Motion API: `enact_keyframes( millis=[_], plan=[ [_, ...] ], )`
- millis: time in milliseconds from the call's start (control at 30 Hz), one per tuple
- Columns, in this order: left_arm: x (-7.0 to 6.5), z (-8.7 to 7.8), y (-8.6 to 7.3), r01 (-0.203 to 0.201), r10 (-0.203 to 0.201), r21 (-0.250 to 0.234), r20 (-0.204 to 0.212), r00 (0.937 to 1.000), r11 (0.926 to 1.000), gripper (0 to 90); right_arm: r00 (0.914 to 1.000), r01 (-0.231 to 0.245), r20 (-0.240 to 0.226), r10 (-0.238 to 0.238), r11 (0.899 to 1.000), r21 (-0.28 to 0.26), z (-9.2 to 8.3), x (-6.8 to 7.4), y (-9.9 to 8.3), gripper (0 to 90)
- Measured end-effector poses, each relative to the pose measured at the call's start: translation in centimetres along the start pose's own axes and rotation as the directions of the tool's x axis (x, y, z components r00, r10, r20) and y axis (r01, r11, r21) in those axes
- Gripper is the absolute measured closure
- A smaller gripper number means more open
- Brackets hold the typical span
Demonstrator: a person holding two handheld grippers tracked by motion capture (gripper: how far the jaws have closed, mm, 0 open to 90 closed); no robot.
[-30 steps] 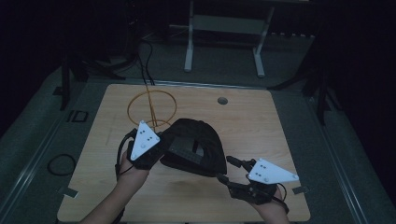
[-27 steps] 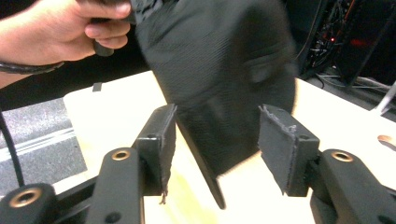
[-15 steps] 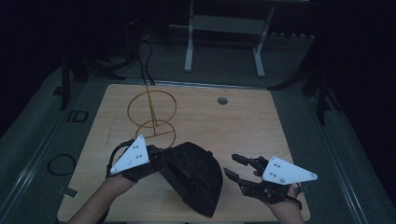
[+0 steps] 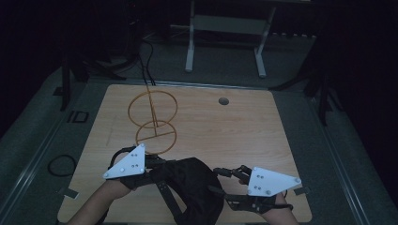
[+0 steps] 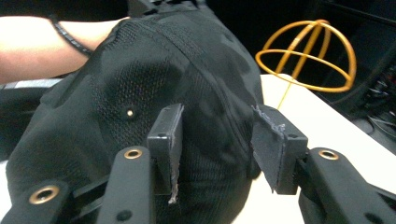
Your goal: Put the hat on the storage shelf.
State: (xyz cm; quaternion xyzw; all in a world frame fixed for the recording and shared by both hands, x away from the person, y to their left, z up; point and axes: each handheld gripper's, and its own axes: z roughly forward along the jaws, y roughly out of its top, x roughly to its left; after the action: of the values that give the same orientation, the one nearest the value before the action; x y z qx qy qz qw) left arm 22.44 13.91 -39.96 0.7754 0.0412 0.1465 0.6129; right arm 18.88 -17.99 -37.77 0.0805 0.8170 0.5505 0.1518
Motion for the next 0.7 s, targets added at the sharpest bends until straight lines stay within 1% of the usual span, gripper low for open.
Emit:
enact_keyframes(
  millis=[67,233,267,300,333,367,400,433,467,500,567,600,633,667,700],
  plan=[
    [0.0,0.1,0.1,0.01,-0.01,-0.011,0.008,0.9999,0.9999,88.7,0.9997,0.014,-0.021,-0.014,1.0,-0.001,0.5,0.2,0.2,53.4],
    [0.0,0.2,0.5,0.007,-0.007,-0.015,0.013,0.9999,0.9999,88.7,0.9994,0.03,-0.019,-0.03,0.999,0.013,1.0,0.3,0.3,57.5],
    [0.0,0.3,0.5,0.009,-0.008,-0.016,0.005,0.9999,0.9998,88.7,0.9993,0.034,-0.015,-0.033,0.999,0.018,1.0,0.3,0.4,61.3],
    [0.0,0.3,0.6,0.016,-0.016,-0.02,0.012,0.9998,0.9997,88.7,0.9992,0.037,-0.014,-0.037,0.999,0.014,1.0,0.3,0.4,64.8],
    [0.0,0.3,0.6,0.017,-0.017,-0.025,0.013,0.9998,0.9995,88.7,0.9991,0.041,-0.013,-0.041,0.999,0.012,1.0,0.3,0.4,73.6],
    [0.0,0.4,0.6,0.018,-0.018,-0.024,0.014,0.9997,0.9995,88.7,0.9991,0.041,-0.013,-0.041,0.999,0.012,1.0,0.3,0.4,73.6],
    [0.1,0.4,0.7,0.015,-0.015,-0.022,0.016,0.9998,0.9996,88.7,0.9988,0.049,-0.001,-0.049,0.999,0.013,1.1,0.4,0.5,78.9],
    [0.1,0.4,0.7,0.015,-0.014,-0.023,0.016,0.9998,0.9996,88.7,0.9982,0.059,-0.007,-0.059,0.998,0.022,1.2,0.5,0.5,86.3],
    [0.1,0.4,0.7,0.018,-0.017,-0.019,0.017,0.9997,0.9997,88.7,0.9982,0.059,-0.007,-0.059,0.998,0.022,1.2,0.5,0.5,86.3],
    [0.1,0.4,0.6,0.017,-0.017,-0.017,0.014,0.9998,0.9997,88.7,0.9976,0.069,0.009,-0.069,0.997,0.023,1.2,0.6,0.5,87.4],
    [0.2,0.4,0.6,0.02,-0.02,-0.015,0.013,0.9997,0.9997,88.7,0.9976,0.068,0.007,-0.068,0.997,0.027,1.2,0.5,0.5,87.8],
    [0.3,0.4,0.4,0.028,-0.028,-0.01,0.006,0.9996,0.9996,88.7,0.9975,0.071,0.007,-0.071,0.997,0.023,1.2,0.5,0.5,87.9],
    [0.4,0.4,0.3,0.032,-0.032,-0.001,0.007,0.9995,0.9995,88.5,0.9993,0.039,-0.002,-0.039,0.999,0.004,1.1,0.2,0.4,88.2],
    [0.3,0.4,0.2,0.027,-0.027,0.005,-0.001,0.9996,0.9996,88.5,0.9996,0.028,-0.001,-0.028,1.0,-0.004,1.0,0.1,0.4,88.3],
    [0.3,0.5,0.1,0.032,-0.032,0.002,0.001,0.9995,0.9995,88.4,0.9999,0.015,0.0,-0.015,1.0,-0.006,0.9,0.0,0.4,88.3]
  ],
)
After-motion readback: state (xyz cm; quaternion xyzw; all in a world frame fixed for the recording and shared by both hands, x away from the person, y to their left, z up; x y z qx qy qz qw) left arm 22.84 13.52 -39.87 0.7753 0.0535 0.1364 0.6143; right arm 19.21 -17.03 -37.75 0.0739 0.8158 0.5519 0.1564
